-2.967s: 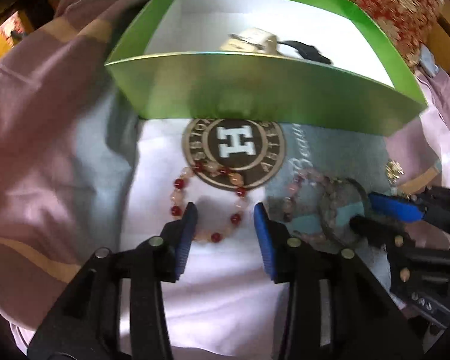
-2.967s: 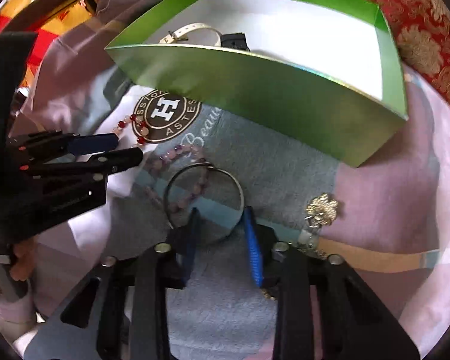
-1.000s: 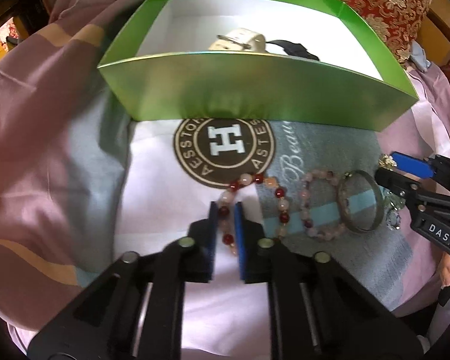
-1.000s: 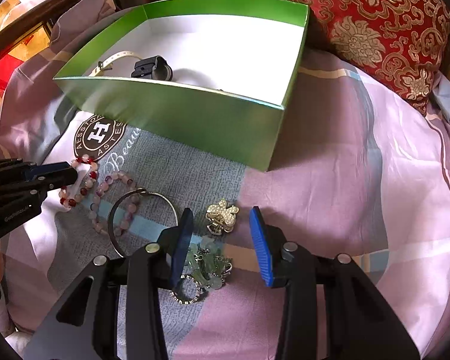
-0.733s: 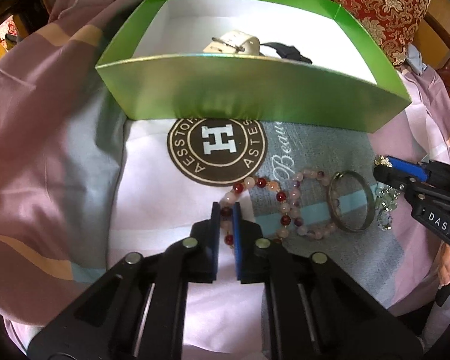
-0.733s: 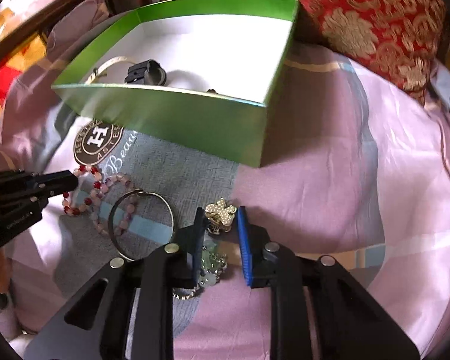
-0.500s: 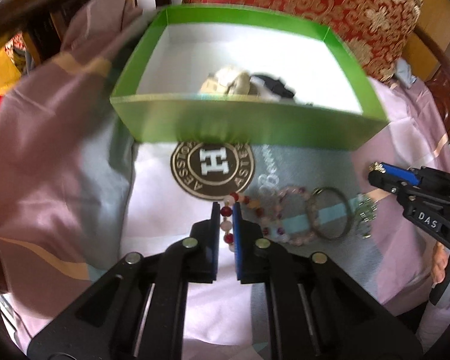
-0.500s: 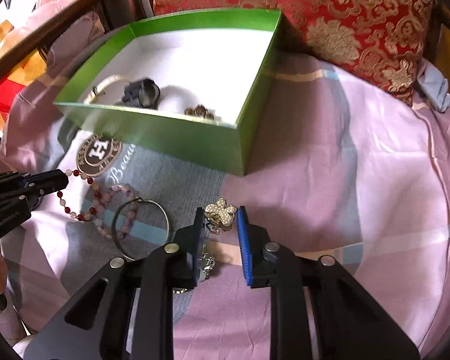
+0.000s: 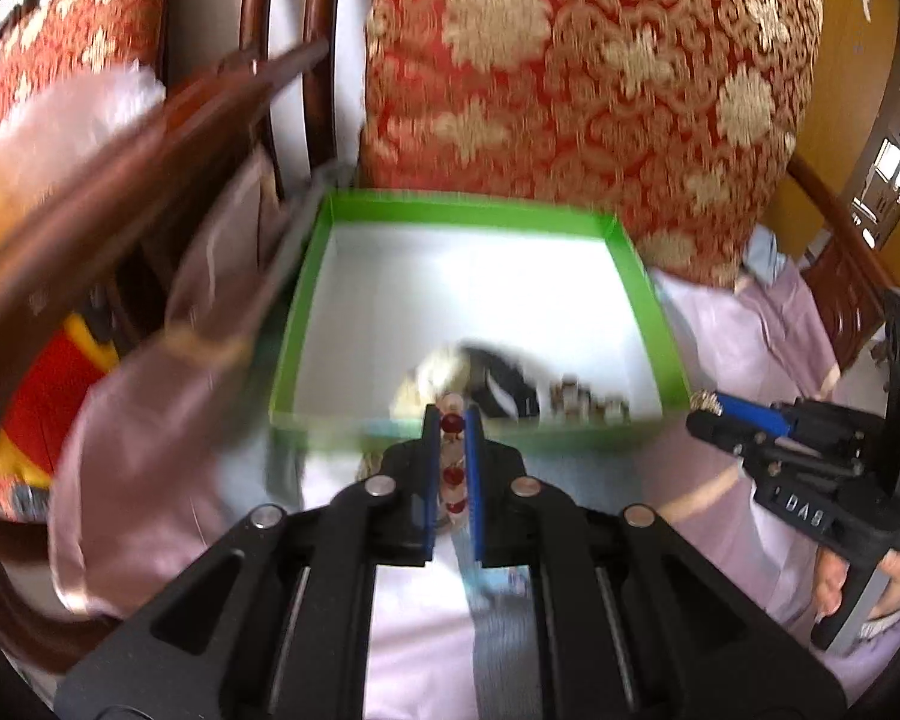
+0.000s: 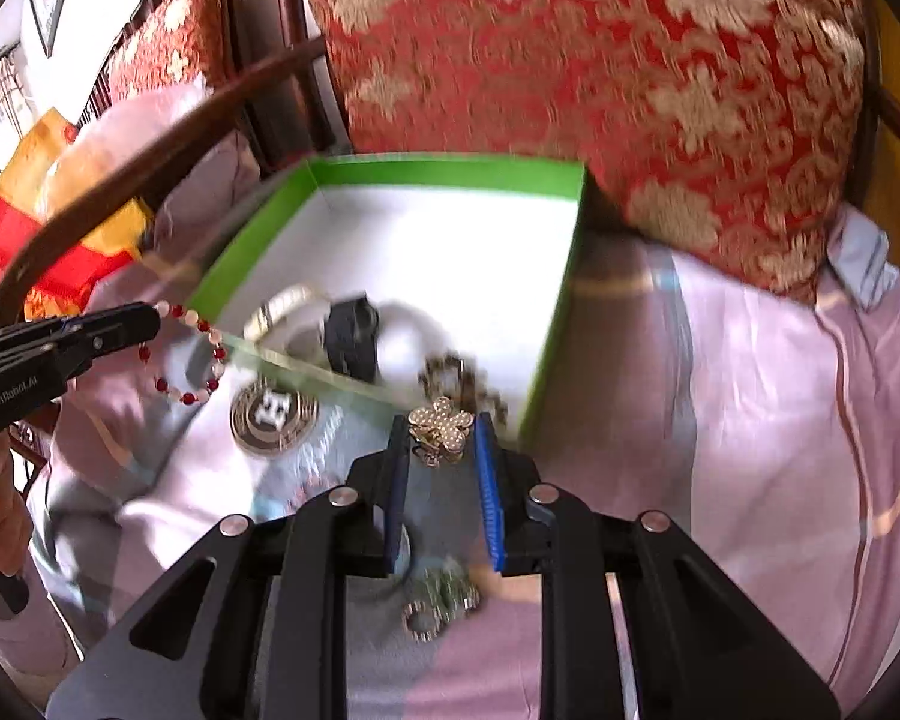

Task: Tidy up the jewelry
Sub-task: 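Lift the bracelet and brooch into the green box and open both tools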

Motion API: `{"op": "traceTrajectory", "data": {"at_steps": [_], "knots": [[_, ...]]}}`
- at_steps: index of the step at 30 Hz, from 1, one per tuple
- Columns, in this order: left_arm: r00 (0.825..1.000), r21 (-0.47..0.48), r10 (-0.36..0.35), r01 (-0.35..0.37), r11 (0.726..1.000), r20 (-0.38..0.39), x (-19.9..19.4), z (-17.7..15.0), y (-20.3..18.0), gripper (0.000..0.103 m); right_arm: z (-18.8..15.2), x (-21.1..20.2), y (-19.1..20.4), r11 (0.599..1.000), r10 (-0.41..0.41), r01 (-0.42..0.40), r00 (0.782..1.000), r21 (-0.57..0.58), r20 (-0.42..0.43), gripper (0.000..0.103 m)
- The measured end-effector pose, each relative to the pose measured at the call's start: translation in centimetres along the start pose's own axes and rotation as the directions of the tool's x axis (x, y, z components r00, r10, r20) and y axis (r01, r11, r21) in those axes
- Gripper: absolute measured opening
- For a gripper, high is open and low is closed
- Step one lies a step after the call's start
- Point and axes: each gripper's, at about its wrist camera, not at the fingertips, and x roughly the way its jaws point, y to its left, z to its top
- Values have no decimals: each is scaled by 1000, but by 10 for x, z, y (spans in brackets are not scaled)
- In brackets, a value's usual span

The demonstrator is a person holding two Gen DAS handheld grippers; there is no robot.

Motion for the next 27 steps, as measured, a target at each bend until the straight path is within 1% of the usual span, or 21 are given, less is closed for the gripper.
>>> {"op": "traceTrajectory", "data": {"at_steps": [2,4,6,10,14,16,20,22,23,24,27], "knots": [[999,7,25,-25,1000,40,-1,18,0,8,12,2,1,1000,7,-8,1000,7,16,22],[997,12,29,-30,999,71,0,31,2,8,21,6,3,1000,5,-5,1000,7,29,22],[997,12,30,-31,999,72,7,42,4,8,31,16,3,1000,4,-5,1000,10,30,22],[999,-25,32,-31,999,24,41,55,13,8,40,43,3,1000,-6,6,1000,15,-6,22],[998,-36,55,-56,998,-28,76,50,20,8,37,65,1,1000,-12,13,999,13,-50,22],[997,-38,56,-58,998,-53,88,47,22,8,34,73,0,1000,-15,16,998,12,-65,22],[996,-41,53,-56,998,-78,101,44,24,8,33,79,-3,1000,-16,18,997,19,-73,22],[996,-44,61,-64,997,-72,100,43,24,8,33,78,-3,1000,-20,22,998,18,-68,30],[996,-41,65,-68,997,-68,98,42,23,12,32,76,-3,1000,-24,25,998,17,-60,39],[996,-36,69,-71,997,-61,96,42,21,16,32,73,-2,1000,-25,26,999,14,-48,45],[995,-9,96,-97,995,-40,84,38,13,22,31,61,3,1000,-17,17,999,-6,-32,45]]}}
